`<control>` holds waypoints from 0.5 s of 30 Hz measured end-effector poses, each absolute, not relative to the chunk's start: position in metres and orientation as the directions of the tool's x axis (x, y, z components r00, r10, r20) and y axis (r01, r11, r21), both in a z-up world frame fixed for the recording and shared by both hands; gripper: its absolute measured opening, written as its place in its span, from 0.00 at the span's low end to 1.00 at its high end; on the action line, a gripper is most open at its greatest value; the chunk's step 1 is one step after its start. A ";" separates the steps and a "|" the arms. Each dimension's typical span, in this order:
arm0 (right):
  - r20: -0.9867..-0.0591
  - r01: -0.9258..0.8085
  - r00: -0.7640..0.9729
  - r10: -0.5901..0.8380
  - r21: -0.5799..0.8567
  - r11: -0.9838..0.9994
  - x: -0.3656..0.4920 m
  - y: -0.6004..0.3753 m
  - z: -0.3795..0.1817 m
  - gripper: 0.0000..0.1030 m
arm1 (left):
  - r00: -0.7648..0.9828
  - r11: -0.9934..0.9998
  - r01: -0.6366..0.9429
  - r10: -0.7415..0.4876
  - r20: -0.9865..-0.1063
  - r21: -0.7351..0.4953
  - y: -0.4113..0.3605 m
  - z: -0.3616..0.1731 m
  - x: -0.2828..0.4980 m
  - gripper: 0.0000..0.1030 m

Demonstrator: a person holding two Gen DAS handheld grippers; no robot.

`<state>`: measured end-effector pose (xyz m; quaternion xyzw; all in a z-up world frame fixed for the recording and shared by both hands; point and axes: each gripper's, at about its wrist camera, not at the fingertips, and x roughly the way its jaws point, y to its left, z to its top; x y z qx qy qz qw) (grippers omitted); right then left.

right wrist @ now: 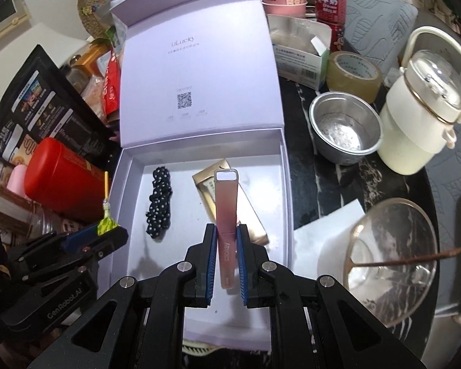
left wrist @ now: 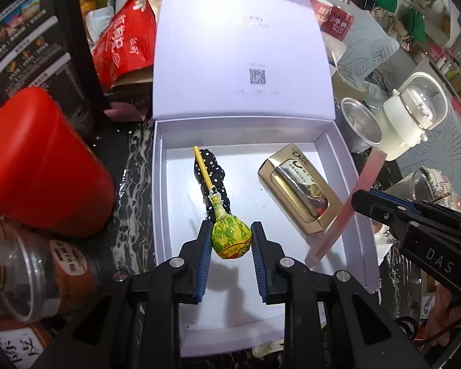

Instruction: Organize rigid objects

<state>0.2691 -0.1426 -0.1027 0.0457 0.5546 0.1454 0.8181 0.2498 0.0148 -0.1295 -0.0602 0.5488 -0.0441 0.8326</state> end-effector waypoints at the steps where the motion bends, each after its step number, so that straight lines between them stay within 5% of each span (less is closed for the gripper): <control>1: -0.895 -0.191 0.337 0.291 0.238 0.952 0.271 -0.141 -0.105 0.12 | 0.389 0.989 0.009 -0.141 -0.910 -0.149 0.015 -0.132 0.251 0.24; 15: -0.907 -0.230 0.294 0.303 0.240 0.943 0.288 -0.118 -0.137 0.12 | 0.346 0.991 0.020 -0.135 -0.928 -0.136 0.013 -0.161 0.273 0.24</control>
